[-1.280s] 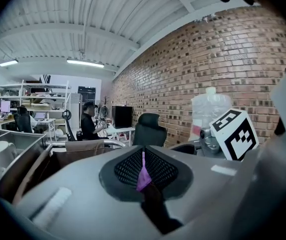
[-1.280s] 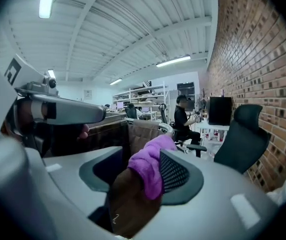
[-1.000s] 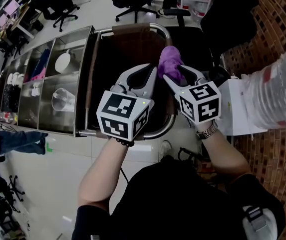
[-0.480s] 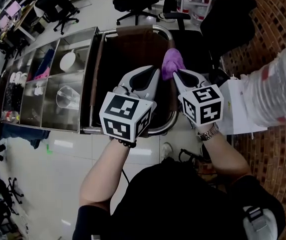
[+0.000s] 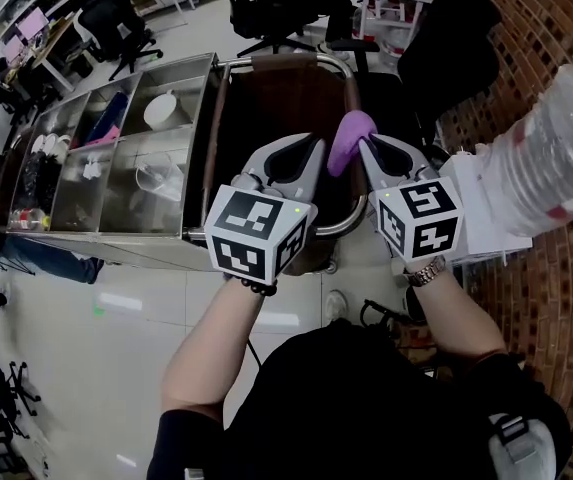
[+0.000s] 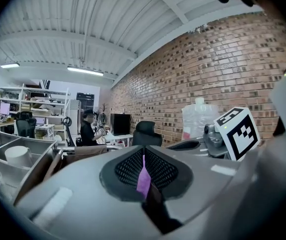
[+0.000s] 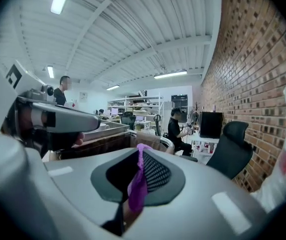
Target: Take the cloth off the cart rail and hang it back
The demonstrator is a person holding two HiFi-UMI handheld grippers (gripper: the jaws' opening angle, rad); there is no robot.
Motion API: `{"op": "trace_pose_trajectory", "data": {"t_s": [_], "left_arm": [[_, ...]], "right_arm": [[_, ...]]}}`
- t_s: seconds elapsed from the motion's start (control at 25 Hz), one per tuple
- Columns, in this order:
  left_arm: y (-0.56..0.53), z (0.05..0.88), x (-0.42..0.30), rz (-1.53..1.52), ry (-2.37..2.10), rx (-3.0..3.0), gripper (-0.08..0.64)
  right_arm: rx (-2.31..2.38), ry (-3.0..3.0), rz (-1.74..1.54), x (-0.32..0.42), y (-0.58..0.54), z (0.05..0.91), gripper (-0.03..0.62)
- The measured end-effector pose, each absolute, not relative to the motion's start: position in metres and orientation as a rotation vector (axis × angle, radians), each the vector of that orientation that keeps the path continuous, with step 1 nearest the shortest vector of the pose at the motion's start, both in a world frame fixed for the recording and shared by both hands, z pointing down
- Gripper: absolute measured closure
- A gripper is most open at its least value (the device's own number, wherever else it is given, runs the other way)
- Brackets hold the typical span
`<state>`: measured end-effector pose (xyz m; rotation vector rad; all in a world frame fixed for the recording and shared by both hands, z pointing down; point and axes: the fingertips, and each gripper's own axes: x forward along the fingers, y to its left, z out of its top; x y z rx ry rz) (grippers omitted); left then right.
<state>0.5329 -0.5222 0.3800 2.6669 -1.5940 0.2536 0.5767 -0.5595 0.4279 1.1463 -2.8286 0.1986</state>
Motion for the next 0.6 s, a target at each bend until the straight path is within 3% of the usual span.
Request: {"op": "trace_pose_trajectory", "data": {"t_s": [0.6], "left_arm": [[-0.366, 0.336, 0.517, 0.14, -1.619, 2.763, 0.558]], "right_arm": [[1.262, -2.918, -0.078, 0.581, -0.396, 0.335, 0.569]]}}
